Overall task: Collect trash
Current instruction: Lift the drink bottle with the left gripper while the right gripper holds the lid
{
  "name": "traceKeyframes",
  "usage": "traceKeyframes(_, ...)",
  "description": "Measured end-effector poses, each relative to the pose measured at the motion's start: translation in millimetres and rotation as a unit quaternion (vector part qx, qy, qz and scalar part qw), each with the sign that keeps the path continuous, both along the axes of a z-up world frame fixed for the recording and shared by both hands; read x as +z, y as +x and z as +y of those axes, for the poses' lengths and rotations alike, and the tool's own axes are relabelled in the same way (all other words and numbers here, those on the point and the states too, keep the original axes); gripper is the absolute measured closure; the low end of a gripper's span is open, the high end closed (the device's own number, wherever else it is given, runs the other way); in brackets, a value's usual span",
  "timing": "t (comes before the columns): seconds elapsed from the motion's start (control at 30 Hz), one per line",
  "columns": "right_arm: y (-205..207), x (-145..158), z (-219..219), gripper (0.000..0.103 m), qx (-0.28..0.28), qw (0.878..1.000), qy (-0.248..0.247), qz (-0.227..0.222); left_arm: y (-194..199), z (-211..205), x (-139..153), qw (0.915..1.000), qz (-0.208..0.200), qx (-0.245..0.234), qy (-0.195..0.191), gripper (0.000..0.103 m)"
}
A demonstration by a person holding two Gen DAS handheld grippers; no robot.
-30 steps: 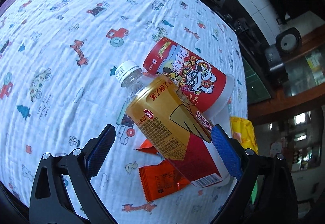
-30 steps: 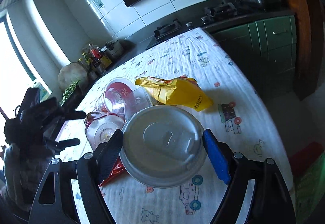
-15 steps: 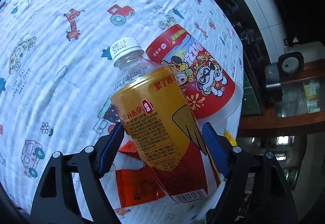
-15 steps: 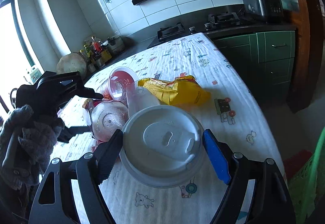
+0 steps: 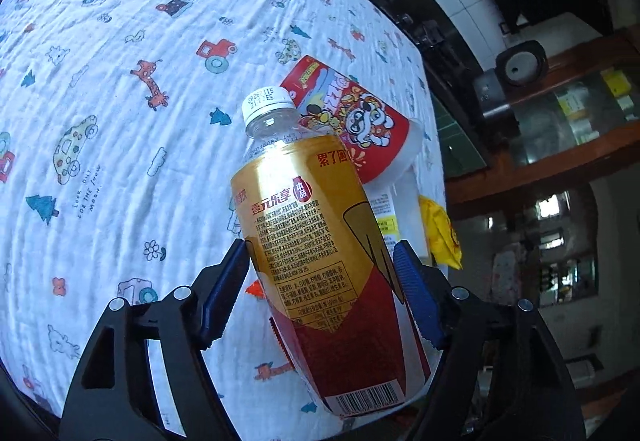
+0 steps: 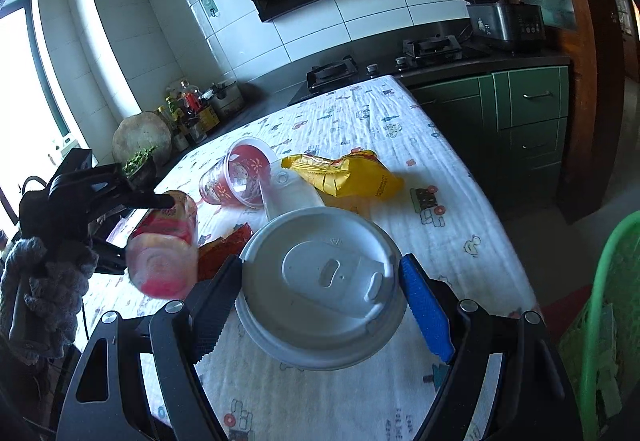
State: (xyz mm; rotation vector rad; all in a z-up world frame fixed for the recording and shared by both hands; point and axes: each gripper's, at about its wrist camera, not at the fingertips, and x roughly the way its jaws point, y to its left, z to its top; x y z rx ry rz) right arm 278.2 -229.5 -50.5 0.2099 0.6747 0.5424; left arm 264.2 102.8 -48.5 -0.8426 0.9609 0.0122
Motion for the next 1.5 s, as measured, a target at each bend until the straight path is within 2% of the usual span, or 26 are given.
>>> traceKeyframes(0.17,-15,6,-6,0.026,-0.013,1.0,0.006,-0.008,-18,-8,24,0.9972,-0.039,-0.048,0.043,0.033)
traceKeyframes(0.33,-30,6,-24,0.026,-0.038,0.999,0.007,-0.008,-25,-29,43,0.9908,-0.074,-0.1,0.053,0.036)
traceKeyframes(0.4,-33,4,-31,0.026,-0.048,0.999,0.008,-0.003,-23,-37,43,0.9885,-0.081,-0.116,0.052,0.041)
traceKeyframes(0.83,-46,-10,-48,0.026,-0.069,0.998,0.003,0.014,-22,-74,-13,0.9758,-0.03,-0.189,0.106,0.042)
traceKeyframes(1.03,-49,-11,-47,0.026,-0.069,0.998,0.003,0.015,-24,-93,-7,0.9667,-0.035,-0.203,0.153,0.041)
traceKeyframes(1.2,-49,-11,-49,0.026,-0.071,0.997,0.0,0.014,-18,-106,-11,0.9615,-0.014,-0.217,0.167,0.033)
traceKeyframes(1.33,-52,-13,-55,0.026,-0.078,0.997,-0.002,0.014,-18,-111,-17,0.9569,-0.007,-0.218,0.192,0.033)
traceKeyframes(1.5,-60,-12,-63,0.026,-0.089,0.996,-0.011,0.008,-20,-118,-14,0.9496,-0.011,-0.219,0.224,0.038)
